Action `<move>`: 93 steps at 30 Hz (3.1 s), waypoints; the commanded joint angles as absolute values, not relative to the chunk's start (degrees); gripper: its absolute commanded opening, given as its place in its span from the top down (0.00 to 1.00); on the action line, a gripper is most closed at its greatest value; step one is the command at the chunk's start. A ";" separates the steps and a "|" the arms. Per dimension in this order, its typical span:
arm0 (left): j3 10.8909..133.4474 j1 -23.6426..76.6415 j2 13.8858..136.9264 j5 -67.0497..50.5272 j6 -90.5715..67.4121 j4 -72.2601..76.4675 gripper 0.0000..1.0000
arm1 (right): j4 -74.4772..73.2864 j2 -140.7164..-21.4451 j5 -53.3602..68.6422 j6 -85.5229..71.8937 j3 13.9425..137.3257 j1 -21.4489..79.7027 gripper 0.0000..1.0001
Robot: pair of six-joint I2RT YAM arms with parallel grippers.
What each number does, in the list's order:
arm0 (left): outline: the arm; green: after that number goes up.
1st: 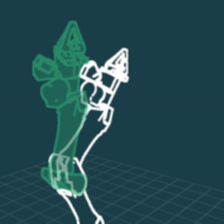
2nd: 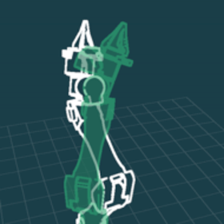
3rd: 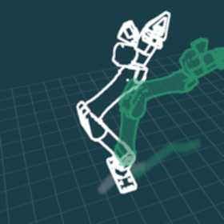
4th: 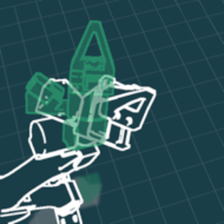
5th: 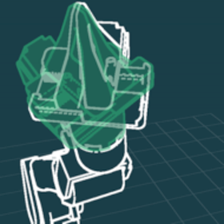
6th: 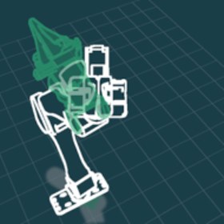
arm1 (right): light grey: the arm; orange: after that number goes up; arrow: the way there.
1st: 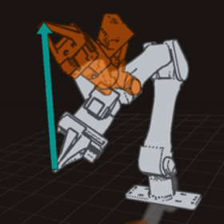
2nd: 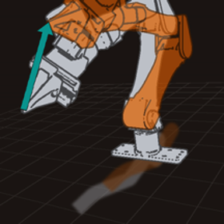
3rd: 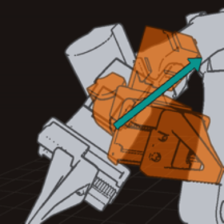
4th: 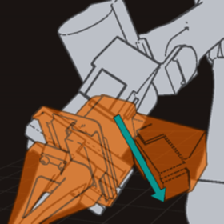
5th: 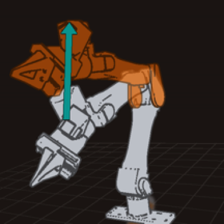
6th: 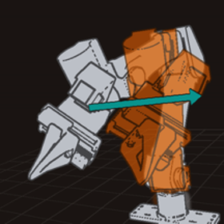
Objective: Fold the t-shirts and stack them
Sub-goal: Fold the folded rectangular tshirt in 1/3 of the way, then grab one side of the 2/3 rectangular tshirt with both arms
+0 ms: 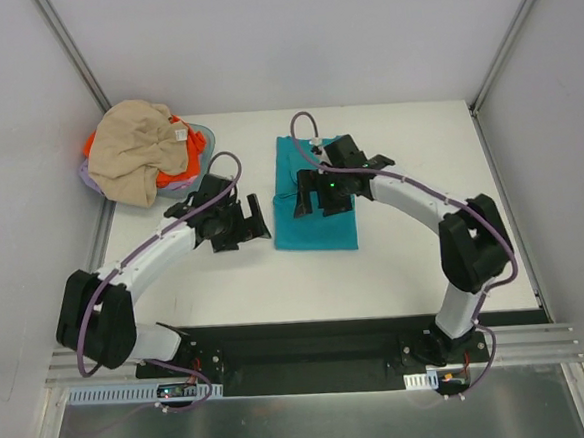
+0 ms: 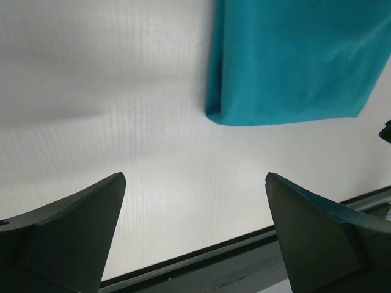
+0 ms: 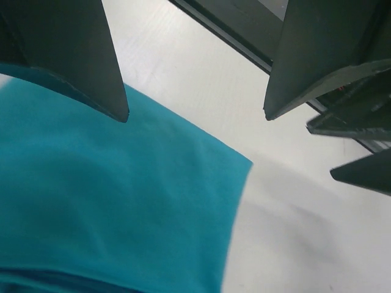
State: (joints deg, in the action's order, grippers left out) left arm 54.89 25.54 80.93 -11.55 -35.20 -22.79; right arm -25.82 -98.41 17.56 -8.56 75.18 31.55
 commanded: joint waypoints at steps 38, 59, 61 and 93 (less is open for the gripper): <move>53.34 25.58 85.95 -11.51 -40.34 -17.93 0.06 | -21.72 -95.49 18.13 -2.91 88.82 28.13 0.03; 59.15 25.66 102.39 -22.15 -41.13 -13.89 0.55 | -27.86 -60.21 -16.00 -10.81 45.71 24.96 0.03; 59.06 25.75 103.09 -22.76 -41.22 -13.71 0.60 | -27.77 -60.29 -15.82 -12.03 44.48 24.70 0.04; 56.69 27.25 102.39 -22.94 -40.61 -12.83 1.00 | -2.55 -90.08 21.71 -22.24 40.87 18.54 0.69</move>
